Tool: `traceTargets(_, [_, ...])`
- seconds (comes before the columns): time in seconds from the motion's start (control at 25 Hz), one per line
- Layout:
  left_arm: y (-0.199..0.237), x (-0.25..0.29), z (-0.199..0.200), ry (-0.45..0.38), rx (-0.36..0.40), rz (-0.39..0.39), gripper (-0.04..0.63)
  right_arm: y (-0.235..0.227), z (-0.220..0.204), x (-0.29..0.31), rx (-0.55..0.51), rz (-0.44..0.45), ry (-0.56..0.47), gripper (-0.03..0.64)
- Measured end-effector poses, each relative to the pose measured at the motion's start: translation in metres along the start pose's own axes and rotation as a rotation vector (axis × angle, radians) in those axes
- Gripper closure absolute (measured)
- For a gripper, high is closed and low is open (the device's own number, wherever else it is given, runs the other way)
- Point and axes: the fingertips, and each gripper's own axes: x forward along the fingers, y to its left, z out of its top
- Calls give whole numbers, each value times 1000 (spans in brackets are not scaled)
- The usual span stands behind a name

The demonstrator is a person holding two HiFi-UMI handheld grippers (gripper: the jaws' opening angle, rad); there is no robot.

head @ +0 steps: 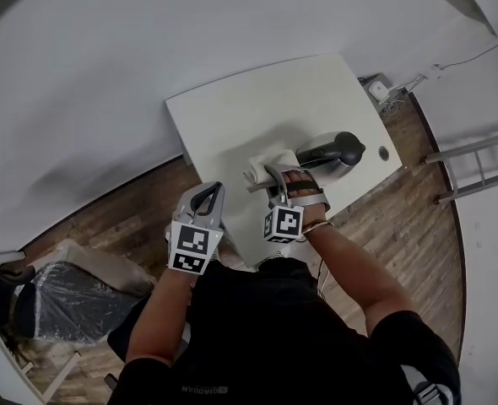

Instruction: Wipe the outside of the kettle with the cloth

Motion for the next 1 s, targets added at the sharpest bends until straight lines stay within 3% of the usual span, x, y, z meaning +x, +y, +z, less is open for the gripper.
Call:
traceTargets(0.44, [0,-5,-2,87,57,63,589,41,-10,32,146,52,-62,522])
traceTargets(0.88, [-23,19,-1,136,109,2,589,69,-52,38,281,102,-28,522])
traceTargets(1.0, [-29,25,4,125,112,-18,589,68,-67,32,368,120,-7,522])
